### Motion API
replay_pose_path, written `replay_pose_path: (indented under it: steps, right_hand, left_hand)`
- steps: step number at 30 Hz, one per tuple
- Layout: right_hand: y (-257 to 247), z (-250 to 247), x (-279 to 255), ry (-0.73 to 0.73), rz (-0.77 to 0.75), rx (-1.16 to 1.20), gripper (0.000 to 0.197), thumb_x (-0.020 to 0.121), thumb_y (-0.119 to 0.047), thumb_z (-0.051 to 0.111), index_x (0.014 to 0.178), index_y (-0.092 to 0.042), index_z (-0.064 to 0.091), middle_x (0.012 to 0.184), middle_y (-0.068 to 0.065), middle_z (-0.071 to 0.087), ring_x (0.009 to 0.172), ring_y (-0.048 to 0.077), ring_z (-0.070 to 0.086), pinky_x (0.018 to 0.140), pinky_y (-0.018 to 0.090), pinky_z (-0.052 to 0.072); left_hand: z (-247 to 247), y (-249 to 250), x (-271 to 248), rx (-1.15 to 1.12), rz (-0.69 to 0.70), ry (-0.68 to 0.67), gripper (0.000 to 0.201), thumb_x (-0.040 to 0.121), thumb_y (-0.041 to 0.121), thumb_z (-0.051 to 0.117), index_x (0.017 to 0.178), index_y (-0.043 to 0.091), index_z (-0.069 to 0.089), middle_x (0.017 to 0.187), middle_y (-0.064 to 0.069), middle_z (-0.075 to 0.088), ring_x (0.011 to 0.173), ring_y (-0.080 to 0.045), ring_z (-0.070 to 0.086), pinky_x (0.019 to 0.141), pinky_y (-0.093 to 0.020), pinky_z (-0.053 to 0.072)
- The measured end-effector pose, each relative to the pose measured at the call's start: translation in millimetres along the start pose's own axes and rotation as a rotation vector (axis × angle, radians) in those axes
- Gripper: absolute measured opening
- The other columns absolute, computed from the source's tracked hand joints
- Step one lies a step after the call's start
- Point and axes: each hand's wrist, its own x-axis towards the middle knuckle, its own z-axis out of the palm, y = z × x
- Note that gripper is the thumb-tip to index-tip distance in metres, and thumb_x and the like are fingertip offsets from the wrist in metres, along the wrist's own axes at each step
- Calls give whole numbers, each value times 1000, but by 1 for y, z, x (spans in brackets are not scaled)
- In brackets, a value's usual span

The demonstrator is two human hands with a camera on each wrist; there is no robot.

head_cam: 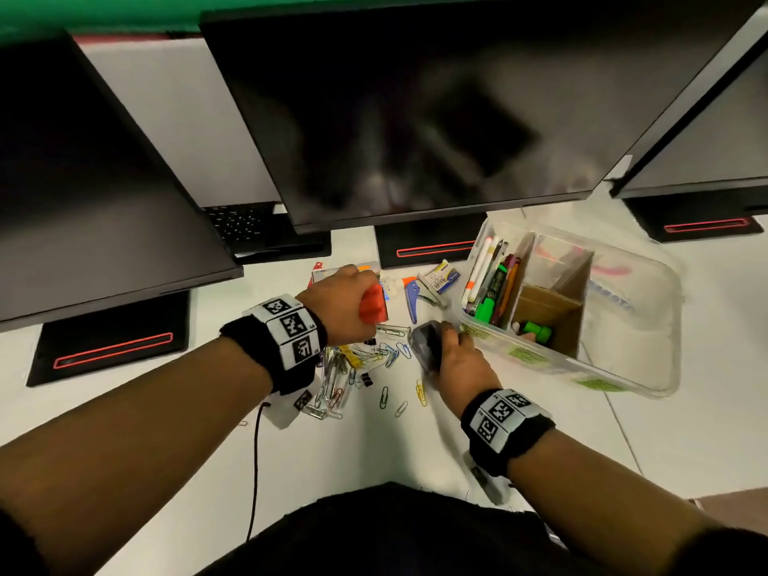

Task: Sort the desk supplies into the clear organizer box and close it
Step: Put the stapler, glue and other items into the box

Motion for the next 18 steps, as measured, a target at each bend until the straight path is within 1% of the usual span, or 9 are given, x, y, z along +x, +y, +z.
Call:
replay_pose_path:
  steps: [2, 5, 7, 9, 11, 13, 15, 17, 18]
  right_hand:
    - [-1, -2, 2, -26, -19, -42, 76, 88, -26, 57, 147, -17, 11, 127, 20, 52, 107, 35, 59, 90, 43, 51]
    - [-5, -3, 11, -75, -35, -62, 86, 84, -35, 62, 149, -16, 8, 127, 22, 51, 112, 36, 56, 93, 43, 50]
    - [-8, -6, 15, -92, -44, -54, 80, 84, -32, 61, 147, -16, 14, 126, 23, 51, 112, 37, 55, 92, 42, 49]
    - [-11, -12, 13, -99, -65, -26, 69, 82, -29, 62, 138, -13, 25, 119, 24, 54, 106, 38, 57, 86, 40, 50]
    - [-14, -21, 6, -101, -92, 9, 64, 80, -29, 64, 131, -12, 30, 113, 23, 57, 100, 37, 58, 78, 35, 48]
    - [-19, -32, -6, -106, -111, 53, 66, 78, -28, 65, 132, -14, 30, 111, 21, 58, 99, 36, 59, 73, 33, 45]
    - [-24, -47, -20, -95, -123, 134, 63, 76, -27, 65, 130, -16, 33, 108, 17, 62, 95, 34, 60, 71, 31, 47]
    - [-26, -70, -37, -69, -118, 228, 58, 76, -27, 66, 126, -20, 38, 107, 10, 66, 93, 28, 63, 72, 29, 52]
    - [-25, -82, -44, -49, -107, 260, 56, 77, -29, 66, 126, -22, 39, 108, 5, 67, 94, 25, 64, 70, 26, 52]
  left_hand:
    - [-1, 16, 4, 20, 60, 1, 50, 70, 29, 68, 116, 22, 49, 113, -2, 50, 103, -23, 55, 88, -30, 47]
    - [-3, 31, 8, 57, 105, 15, 51, 72, 28, 68, 118, 21, 47, 117, -3, 50, 105, -23, 54, 83, -29, 43]
    - [-3, 37, 10, 70, 118, 24, 53, 73, 29, 68, 121, 22, 45, 118, -2, 50, 105, -22, 53, 79, -26, 40]
    - [-3, 40, 11, 72, 129, 34, 57, 73, 29, 69, 124, 23, 44, 120, 0, 50, 106, -21, 53, 79, -25, 39]
    - [-4, 43, 12, 56, 130, 60, 60, 72, 28, 69, 126, 24, 43, 121, 0, 50, 109, -21, 53, 84, -28, 42]
    - [-7, 42, 14, 46, 112, 105, 60, 71, 26, 69, 126, 26, 44, 120, 0, 51, 111, -23, 52, 93, -33, 43]
    - [-13, 42, 16, 30, 90, 152, 59, 68, 25, 68, 123, 27, 46, 117, -1, 53, 111, -24, 52, 96, -36, 43]
    - [-19, 46, 20, 11, 87, 170, 56, 68, 25, 68, 119, 27, 48, 115, -1, 54, 109, -25, 53, 96, -36, 44]
    - [-22, 50, 21, 1, 96, 166, 54, 67, 25, 68, 118, 26, 49, 114, -1, 55, 108, -25, 54, 95, -36, 44]
